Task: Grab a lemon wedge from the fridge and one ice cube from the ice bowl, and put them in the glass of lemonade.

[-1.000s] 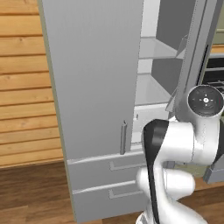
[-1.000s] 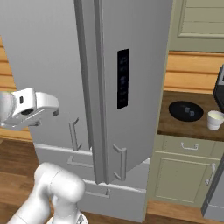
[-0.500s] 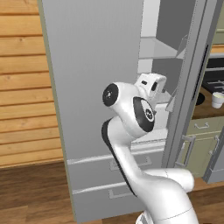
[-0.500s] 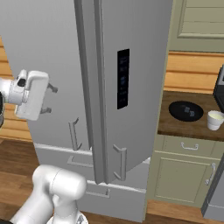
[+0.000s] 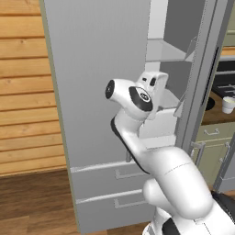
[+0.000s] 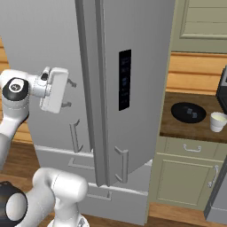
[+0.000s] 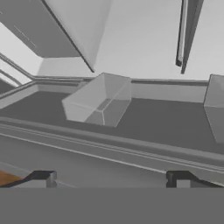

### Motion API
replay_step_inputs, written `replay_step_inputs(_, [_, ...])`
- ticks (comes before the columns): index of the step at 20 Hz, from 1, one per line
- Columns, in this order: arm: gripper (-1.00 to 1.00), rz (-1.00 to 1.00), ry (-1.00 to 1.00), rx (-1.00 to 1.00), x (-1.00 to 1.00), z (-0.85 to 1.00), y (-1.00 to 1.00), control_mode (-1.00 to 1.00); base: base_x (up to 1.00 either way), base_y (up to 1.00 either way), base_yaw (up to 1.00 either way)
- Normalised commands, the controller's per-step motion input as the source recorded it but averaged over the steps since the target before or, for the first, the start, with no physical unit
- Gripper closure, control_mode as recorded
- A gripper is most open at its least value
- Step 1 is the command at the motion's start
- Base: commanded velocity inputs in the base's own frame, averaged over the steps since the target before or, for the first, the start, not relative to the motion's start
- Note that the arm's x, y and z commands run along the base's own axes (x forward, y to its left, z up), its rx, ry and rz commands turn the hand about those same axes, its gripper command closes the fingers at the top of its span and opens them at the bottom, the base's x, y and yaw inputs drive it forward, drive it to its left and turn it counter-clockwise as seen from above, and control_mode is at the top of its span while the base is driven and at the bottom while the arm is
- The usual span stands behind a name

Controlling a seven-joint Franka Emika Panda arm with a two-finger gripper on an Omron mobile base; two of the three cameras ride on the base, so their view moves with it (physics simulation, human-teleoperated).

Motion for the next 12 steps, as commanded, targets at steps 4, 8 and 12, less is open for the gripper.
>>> replay_step_inputs(4, [-1.0,-0.12,0.0,0.0,0.0,0.0,-0.43,-1.0,0.0,0.0,0.0])
replay_step_inputs(8, [-1.0,-0.11,0.0,-0.01,0.0,0.0,-0.43,-1.0,0.0,0.0,0.0])
replay_step_inputs(12, [-1.0,-0.1,0.0,0.0,0.0,0.0,-0.43,-1.0,0.0,0.0,0.0])
